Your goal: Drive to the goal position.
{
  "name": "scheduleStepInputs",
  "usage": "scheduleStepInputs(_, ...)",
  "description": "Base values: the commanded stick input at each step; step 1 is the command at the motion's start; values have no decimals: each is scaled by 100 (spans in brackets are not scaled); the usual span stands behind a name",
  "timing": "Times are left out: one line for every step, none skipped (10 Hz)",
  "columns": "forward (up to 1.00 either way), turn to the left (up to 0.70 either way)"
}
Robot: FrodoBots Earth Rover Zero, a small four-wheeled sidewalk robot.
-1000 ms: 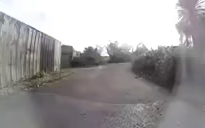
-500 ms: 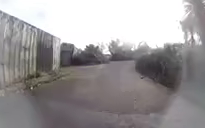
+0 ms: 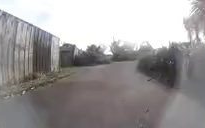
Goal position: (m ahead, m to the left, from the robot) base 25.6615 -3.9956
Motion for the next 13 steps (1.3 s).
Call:
scheduleStepInputs(70,-35)
scheduleStepInputs(70,-35)
scheduleStepInputs(70,-35)
scheduleStepInputs(70,-25)
scheduleStepInputs(70,-12)
scheduleStepInputs(70,-3)
scheduleStepInputs(70,0)
scheduleStepInputs(70,0)
scheduleStepInputs(70,0)
scheduleStepInputs(70,0)
scheduleStepInputs(70,0)
scheduleStepInputs(70,0)
scheduleStepInputs(70,0)
